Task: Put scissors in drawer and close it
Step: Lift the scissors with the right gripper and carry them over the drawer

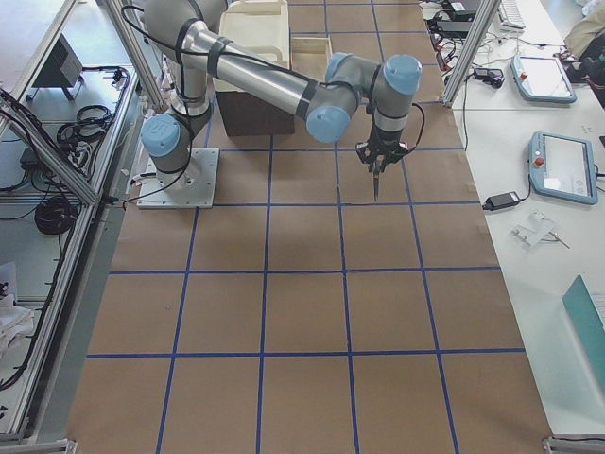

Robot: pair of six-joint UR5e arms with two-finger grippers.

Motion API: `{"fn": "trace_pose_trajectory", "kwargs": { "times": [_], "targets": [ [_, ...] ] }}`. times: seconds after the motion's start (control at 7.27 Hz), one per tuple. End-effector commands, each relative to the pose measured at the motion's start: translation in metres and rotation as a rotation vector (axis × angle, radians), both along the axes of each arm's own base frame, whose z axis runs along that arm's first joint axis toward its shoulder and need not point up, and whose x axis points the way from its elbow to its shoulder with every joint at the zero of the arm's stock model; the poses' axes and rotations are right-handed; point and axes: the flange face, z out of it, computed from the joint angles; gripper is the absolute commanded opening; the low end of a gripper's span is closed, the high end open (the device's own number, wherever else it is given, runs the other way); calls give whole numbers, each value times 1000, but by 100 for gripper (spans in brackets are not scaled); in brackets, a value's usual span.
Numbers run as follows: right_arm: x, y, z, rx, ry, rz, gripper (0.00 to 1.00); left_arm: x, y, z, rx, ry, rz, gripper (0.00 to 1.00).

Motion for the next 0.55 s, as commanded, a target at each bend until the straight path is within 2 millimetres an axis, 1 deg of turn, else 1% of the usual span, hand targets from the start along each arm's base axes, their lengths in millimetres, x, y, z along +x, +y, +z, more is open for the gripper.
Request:
{"fn": "trace_pose_trajectory", "kwargs": {
  "times": [0.0,0.14,0.28,0.41],
  "targets": [
    [84,37,42,11,0,44,26,0,-1,0,-3,1,1,100],
    [136,45,47,17,3,82,26,0,0,1,-5,1,1,100],
    [193,55,51,1,3,84,26,0,-1,0,-4,0,1,100],
    [244,65,47,0,-1,98,28,0,0,1,-4,0,1,100]
  ]
}}
